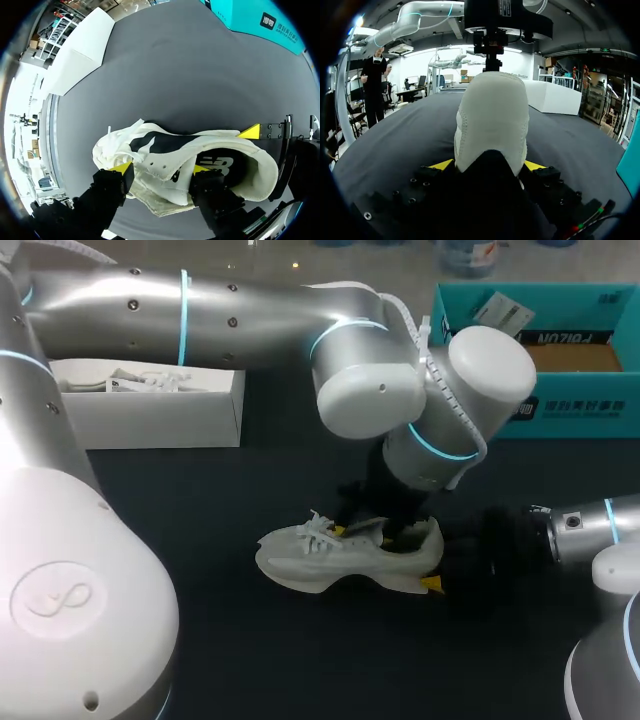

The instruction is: Take the shoe out of the shoebox, open the shoe tongue, remove and reinsert the insole, then place the shoe into the shoebox

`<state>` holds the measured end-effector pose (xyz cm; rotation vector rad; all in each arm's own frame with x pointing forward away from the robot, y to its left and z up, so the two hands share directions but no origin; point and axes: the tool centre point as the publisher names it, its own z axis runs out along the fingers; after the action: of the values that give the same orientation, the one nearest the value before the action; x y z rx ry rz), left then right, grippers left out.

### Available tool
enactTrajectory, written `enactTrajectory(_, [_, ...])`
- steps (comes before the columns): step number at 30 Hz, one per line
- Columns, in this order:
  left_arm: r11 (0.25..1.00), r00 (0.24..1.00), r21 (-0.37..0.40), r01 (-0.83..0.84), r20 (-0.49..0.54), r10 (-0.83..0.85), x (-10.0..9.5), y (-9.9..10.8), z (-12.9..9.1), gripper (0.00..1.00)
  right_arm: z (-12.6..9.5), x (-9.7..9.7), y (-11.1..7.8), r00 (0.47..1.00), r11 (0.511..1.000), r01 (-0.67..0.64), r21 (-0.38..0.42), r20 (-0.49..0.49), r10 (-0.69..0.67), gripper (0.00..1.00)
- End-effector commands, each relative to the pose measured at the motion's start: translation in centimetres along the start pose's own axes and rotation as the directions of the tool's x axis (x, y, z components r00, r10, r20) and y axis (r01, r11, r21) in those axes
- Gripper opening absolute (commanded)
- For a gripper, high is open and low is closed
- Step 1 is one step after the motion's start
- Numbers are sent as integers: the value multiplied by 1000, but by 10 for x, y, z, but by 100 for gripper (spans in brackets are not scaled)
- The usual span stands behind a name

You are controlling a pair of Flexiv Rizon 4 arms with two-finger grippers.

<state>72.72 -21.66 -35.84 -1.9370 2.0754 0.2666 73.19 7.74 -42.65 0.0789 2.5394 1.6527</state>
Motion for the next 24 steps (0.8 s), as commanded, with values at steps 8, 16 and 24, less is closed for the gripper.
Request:
enactTrajectory(8, [998, 997, 13, 53, -53, -53, -48, -11, -23, 0, 7, 2, -5, 1000, 1000, -1, 6, 0, 1, 0])
enactTrajectory(16, [994, 991, -5, 106, -75, -106, -80, -21, -22, 0, 7, 2, -5, 1000, 1000, -1, 6, 0, 1, 0])
enactTrajectory(24, [998, 992, -37, 59, -109, -62, -76, -13, -28, 34, 7, 2, -5, 1000, 1000, -1, 6, 0, 1, 0])
